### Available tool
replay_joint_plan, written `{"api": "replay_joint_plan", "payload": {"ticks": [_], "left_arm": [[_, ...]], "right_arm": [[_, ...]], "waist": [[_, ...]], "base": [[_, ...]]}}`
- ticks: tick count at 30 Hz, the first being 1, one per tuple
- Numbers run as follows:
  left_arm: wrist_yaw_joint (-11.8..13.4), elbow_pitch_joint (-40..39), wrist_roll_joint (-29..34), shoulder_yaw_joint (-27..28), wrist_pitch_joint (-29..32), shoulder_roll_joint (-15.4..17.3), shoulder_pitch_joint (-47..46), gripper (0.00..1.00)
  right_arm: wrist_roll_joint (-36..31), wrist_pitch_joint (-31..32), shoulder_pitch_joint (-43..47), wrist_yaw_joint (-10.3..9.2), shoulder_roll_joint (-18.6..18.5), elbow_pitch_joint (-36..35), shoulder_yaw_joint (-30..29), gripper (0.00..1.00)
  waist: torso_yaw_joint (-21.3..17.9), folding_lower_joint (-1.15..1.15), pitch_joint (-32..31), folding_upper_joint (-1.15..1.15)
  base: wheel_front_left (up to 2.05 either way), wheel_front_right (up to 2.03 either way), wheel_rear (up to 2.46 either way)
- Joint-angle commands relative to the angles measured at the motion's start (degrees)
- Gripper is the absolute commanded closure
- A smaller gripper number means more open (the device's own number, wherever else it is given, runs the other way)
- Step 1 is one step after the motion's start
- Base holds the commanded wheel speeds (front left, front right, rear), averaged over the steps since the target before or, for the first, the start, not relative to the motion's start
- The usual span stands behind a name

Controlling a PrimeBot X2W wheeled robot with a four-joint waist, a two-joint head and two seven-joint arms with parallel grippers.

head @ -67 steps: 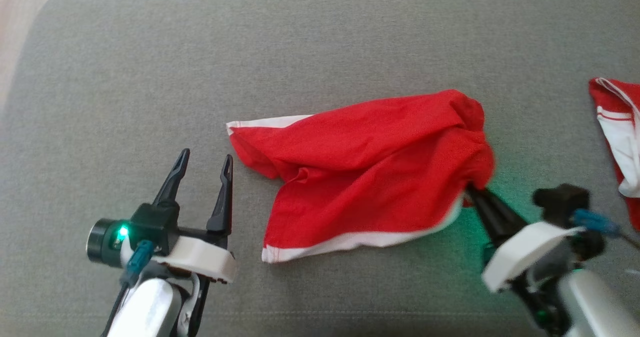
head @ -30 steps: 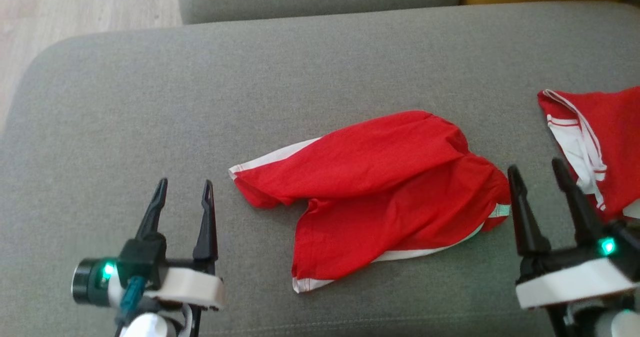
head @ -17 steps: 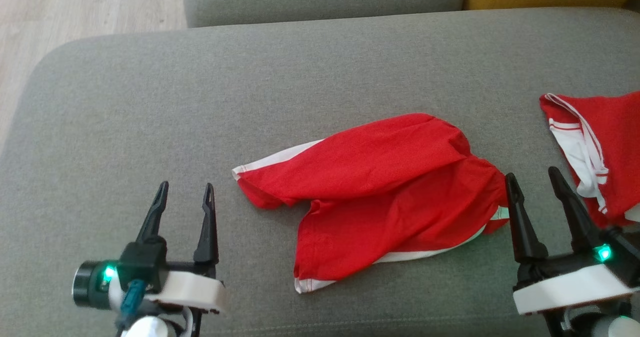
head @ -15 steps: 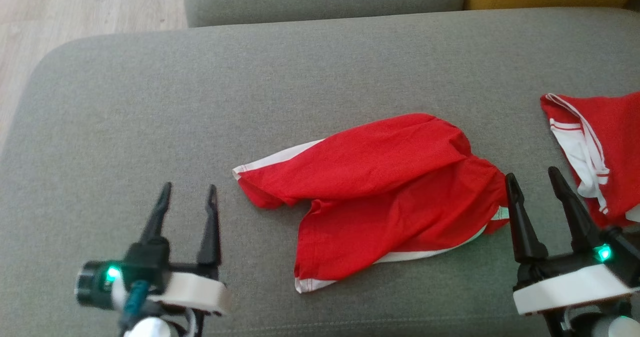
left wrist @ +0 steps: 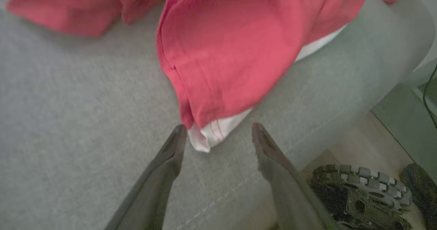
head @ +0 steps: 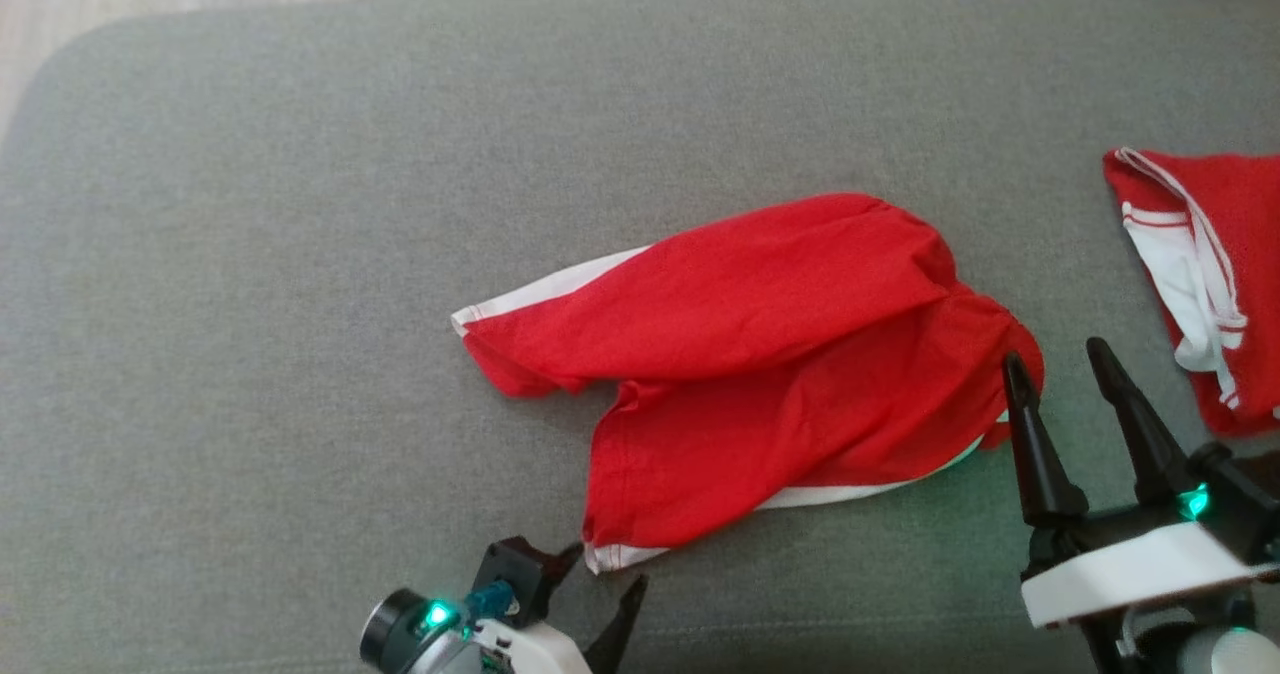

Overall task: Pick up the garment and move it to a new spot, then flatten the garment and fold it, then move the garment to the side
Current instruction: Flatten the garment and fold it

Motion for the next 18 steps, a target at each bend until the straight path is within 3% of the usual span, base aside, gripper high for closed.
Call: {"api": "replay_joint_plan", "payload": {"ticks": [1,5,6,8,14,18], "left_arm": [[-0.8,-0.1,-1.0,1.5,0.8,-0.5,-2.7,0.00],[-1.3,2.4,-1.5,1.6,0.3,-1.3,-4.5,0.00],[-1.4,2.9,-1.5,1.7,-0.2,-1.5,-5.0,0.16],[-1.5,3.8,-1.6,1.9,-0.8,-1.7,-5.8,1.00],[-1.8,5.6,-1.7,2.3,-2.0,-1.4,-7.1,1.00],[-1.4,5.1,-1.6,2.9,-3.0,-1.0,-8.1,1.00]], "right_arm": [[0.0,0.1,-2.7,-0.04,-0.5,-1.7,1.3,0.00],[0.4,0.0,-3.3,-0.04,-0.7,-0.9,1.1,0.00],[0.5,0.0,-3.3,-0.04,-0.7,-0.7,0.9,0.00],[0.7,0.1,-3.3,-0.04,-0.8,-0.1,0.3,0.00],[1.1,1.1,-2.9,-0.04,-1.8,2.5,-2.2,0.00],[2.0,3.8,-2.9,-0.04,-4.4,8.1,-3.5,0.00]], "waist": [[-0.6,0.00,1.2,0.00],[-1.3,0.00,2.5,0.00],[-1.5,0.00,2.7,0.00],[-1.7,0.00,3.0,0.00],[-2.1,0.00,3.7,0.00],[-1.8,0.00,4.3,0.00]], "base": [[0.00,0.00,0.00],[0.00,0.00,0.00],[0.00,0.00,0.00],[0.00,0.00,0.00],[0.00,0.00,0.00],[0.00,0.00,0.00]]}}
